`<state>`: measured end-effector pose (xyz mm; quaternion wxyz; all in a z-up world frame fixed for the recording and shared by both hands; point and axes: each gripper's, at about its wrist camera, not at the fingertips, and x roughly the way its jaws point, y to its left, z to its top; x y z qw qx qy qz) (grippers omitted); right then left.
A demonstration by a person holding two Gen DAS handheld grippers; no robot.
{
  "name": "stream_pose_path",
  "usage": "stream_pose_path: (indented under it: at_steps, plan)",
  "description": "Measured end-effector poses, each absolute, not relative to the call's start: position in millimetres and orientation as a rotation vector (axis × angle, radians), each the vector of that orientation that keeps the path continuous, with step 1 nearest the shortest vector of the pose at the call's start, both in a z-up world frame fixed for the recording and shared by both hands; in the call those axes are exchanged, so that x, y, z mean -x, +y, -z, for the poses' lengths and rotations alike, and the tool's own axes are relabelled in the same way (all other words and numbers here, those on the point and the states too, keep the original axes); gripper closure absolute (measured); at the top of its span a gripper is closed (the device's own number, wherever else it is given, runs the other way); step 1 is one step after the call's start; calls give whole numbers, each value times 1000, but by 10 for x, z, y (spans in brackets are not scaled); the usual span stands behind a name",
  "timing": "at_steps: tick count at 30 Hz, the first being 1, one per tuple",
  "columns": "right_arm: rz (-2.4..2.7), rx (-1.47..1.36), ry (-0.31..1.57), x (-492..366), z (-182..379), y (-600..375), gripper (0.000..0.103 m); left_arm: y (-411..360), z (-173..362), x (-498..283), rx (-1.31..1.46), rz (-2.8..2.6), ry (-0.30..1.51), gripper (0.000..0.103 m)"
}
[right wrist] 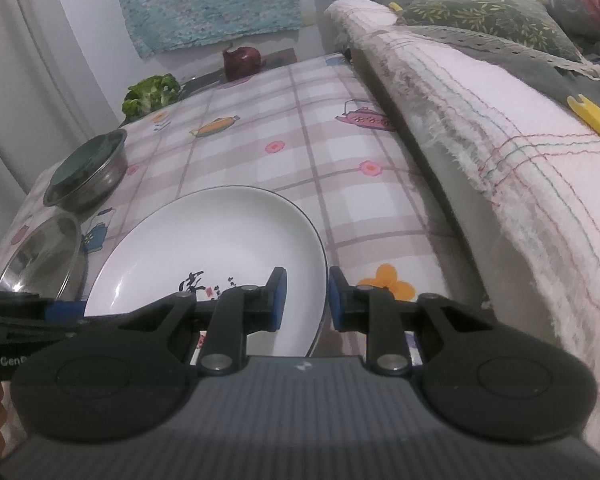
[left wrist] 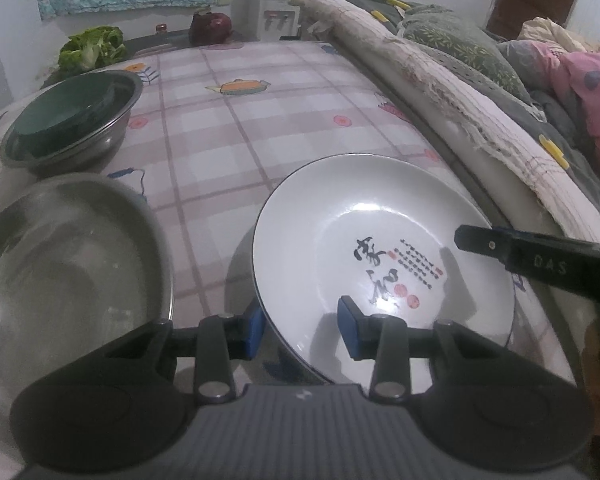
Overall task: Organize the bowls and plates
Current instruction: 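Lift the white plate with both grippers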
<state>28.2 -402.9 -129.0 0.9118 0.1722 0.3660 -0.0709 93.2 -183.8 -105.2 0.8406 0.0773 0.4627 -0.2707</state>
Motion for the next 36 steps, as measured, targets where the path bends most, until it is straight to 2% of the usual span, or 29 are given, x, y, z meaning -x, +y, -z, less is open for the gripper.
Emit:
stream_pose_path:
  at_steps: [18,26,36]
  plan:
    - [89,-343,738,-110,1299,-3895,82,-1663,1068,-680,-174,560,957,63]
    - [65,-400,768,-29,1380,-3956,82,-1704,1110,-763,-168,564,947,54]
    - [62,-386,758,14,1395,-3871,82,-1740,1132,-862,-151,543,917,53]
